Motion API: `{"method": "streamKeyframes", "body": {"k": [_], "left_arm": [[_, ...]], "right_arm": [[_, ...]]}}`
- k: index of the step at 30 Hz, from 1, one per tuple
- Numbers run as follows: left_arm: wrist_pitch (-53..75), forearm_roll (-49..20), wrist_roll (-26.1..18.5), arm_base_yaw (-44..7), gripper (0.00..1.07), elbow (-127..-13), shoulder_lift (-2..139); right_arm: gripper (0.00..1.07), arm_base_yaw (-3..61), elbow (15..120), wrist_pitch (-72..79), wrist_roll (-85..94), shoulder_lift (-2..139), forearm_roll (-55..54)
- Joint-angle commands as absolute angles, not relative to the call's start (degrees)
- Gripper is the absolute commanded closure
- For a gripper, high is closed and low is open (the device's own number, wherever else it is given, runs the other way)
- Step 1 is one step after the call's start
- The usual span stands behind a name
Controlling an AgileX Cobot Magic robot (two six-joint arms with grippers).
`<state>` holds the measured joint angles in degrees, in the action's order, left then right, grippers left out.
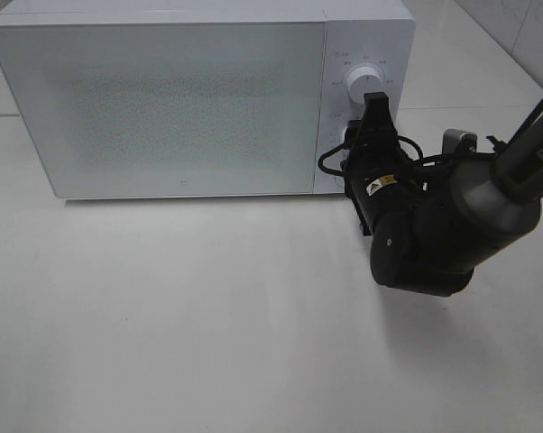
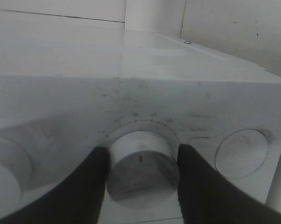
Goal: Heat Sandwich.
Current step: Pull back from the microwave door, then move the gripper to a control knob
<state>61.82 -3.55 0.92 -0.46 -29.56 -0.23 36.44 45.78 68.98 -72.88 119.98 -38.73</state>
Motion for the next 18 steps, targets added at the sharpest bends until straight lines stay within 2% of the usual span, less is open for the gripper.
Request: {"method": "streamKeyframes", "body": {"k": [1,6,18], "left_arm": [[61.31,-3.78,0.8,-0.29,0.06,-29.56,-1.43],[61.31,-3.78,0.8,-0.29,0.06,-29.56,-1.43],[61.31,-3.78,0.8,-0.29,0.06,-29.56,-1.43]], "right_arm": [[0.93,36.55,46.98,79.76,-80.27,119.35,-36.5],[0.93,36.55,46.98,79.87,-85.03,119.35,-36.55],[0.92,36.55,46.98,79.87,-83.54,119.35,-36.44]]}}
